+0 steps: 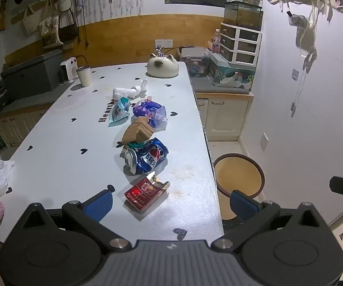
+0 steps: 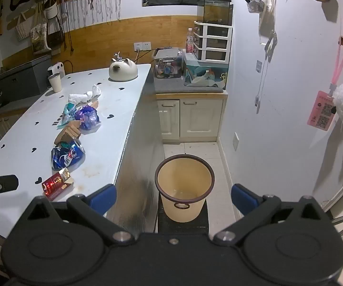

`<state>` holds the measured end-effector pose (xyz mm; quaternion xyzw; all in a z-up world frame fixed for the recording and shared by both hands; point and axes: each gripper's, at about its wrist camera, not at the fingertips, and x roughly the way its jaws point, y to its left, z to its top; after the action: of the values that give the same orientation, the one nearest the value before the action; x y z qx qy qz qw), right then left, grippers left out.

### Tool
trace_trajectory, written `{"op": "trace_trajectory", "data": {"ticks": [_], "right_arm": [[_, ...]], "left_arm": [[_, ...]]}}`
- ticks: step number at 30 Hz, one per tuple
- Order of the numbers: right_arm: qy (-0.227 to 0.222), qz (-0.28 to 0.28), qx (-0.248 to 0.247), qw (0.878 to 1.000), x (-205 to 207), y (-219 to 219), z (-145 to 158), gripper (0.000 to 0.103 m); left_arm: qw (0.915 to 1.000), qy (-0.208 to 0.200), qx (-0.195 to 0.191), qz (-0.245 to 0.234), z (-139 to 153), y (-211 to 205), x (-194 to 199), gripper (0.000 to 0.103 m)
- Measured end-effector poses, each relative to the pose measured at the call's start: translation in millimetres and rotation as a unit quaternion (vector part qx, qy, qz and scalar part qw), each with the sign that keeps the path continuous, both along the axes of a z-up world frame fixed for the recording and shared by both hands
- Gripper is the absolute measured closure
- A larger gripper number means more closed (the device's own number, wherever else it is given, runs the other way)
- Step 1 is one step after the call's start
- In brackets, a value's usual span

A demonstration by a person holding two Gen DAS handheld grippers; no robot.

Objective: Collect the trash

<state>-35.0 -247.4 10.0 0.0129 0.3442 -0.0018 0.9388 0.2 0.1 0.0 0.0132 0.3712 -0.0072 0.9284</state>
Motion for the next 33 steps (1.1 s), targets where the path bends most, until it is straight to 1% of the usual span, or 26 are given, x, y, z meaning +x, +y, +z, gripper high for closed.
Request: {"op": "trace_trajectory", "data": {"ticks": [33], "right_arm": [[0.004,0.001,-0.002,1.000,5.7,-1.2,-2.7,0.000]], "left_arm": [[1.0000,0.003,-0.001,0.000,0.0,0.3,0.6,0.000]]}}
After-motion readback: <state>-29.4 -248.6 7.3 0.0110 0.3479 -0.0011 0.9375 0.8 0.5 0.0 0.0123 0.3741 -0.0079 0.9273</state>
